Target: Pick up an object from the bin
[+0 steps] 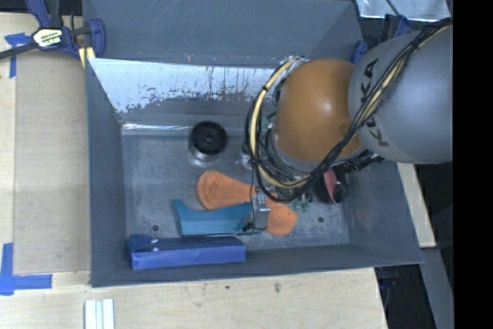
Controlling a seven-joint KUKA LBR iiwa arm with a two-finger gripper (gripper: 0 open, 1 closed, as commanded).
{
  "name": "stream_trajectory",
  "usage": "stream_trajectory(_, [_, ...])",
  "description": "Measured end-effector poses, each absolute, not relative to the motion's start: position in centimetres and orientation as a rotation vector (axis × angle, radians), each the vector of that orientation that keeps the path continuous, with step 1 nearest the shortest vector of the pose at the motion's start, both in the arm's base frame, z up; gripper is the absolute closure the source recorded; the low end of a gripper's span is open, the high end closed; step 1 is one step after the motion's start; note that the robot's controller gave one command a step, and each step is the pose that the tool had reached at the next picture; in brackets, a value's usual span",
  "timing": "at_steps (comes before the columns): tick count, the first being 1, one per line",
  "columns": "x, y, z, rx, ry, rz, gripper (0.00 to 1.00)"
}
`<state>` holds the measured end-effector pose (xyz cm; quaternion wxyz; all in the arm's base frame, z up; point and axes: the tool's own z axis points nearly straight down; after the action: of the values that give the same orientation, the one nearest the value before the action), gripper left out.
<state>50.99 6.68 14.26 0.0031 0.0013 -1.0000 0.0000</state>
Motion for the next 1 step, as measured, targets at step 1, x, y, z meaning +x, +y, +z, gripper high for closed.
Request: stream_trajectory(1, [51.18, 6.65, 14.7, 0.001, -3.144, -0.001, 0.0])
